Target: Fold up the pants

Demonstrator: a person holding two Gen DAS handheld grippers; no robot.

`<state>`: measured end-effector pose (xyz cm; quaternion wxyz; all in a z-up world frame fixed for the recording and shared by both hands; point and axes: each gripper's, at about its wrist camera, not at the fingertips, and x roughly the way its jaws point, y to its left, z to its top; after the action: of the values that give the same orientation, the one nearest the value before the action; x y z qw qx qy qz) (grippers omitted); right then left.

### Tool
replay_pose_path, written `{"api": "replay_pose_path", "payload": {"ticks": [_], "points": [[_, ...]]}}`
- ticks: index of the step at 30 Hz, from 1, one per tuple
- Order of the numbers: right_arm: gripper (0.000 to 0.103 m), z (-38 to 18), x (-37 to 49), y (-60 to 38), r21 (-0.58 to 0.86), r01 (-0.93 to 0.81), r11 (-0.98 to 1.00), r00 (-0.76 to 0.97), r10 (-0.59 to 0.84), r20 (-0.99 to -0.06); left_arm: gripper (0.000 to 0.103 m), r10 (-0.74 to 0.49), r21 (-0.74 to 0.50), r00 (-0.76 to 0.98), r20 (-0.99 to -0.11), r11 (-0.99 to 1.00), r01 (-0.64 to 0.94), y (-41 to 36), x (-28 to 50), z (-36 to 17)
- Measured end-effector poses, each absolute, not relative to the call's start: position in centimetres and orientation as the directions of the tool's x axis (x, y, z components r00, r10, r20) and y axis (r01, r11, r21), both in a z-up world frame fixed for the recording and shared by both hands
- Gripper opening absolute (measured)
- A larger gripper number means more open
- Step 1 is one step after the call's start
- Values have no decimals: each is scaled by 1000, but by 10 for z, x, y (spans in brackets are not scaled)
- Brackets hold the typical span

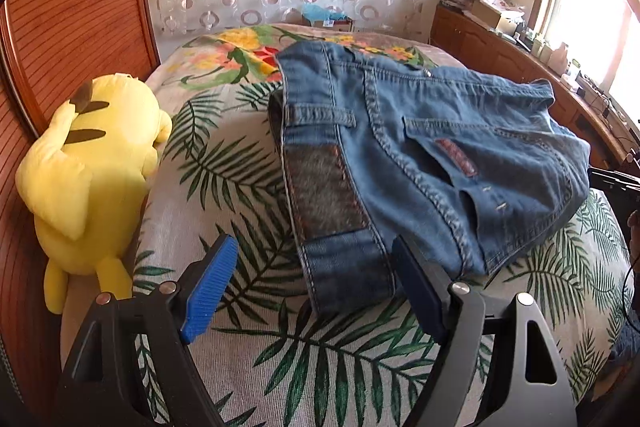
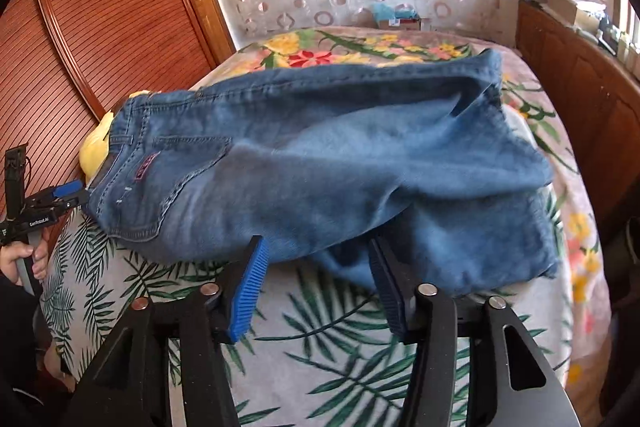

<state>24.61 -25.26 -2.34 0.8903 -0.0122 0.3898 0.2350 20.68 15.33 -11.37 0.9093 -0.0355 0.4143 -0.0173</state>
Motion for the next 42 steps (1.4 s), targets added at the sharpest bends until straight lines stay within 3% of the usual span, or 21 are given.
{"api": "replay_pose_path", "payload": {"ticks": [1, 7, 9, 14, 16, 17, 22, 23, 35, 42], "points": [[64, -27, 247, -249, 162, -426, 890, 580, 406, -706, 81, -67, -83, 653, -754, 997, 6, 154, 207, -116], [64, -21, 254, -242, 204, -449, 870, 570, 455, -685, 81, -91, -91, 644, -760, 995, 34, 149, 213, -124], [64, -19, 254, -243, 211, -464, 860, 575, 474, -666, 75, -105, -97, 643, -759, 994, 48, 148, 215, -125], [64, -19, 258, -247, 228, -457, 860, 580, 482, -657, 42, -156, -134, 627, -763, 987, 83, 144, 215, -126], [63, -22, 259, -245, 235, -452, 861, 579, 483, -657, 22, -175, -149, 630, -757, 984, 94, 141, 212, -124], [49, -23, 259, -243, 235, -450, 862, 581, 482, -656, 13, -177, -145, 632, -754, 984, 102, 139, 211, -123], [8, -20, 248, -236, 212, -452, 867, 596, 470, -651, 11, -134, -86, 691, -710, 991, 104, 132, 199, -98], [6, -17, 245, -236, 201, -454, 868, 606, 466, -644, 11, -127, -82, 707, -695, 992, 98, 134, 195, -90], [1, 42, 175, -226, 125, -518, 846, 688, 500, -527, 10, -56, -27, 823, -566, 998, 49, 154, 157, -16], [1, 32, 121, -209, 115, -581, 806, 648, 543, -534, 10, 0, -24, 819, -574, 1000, -17, 182, 120, -19]]}}
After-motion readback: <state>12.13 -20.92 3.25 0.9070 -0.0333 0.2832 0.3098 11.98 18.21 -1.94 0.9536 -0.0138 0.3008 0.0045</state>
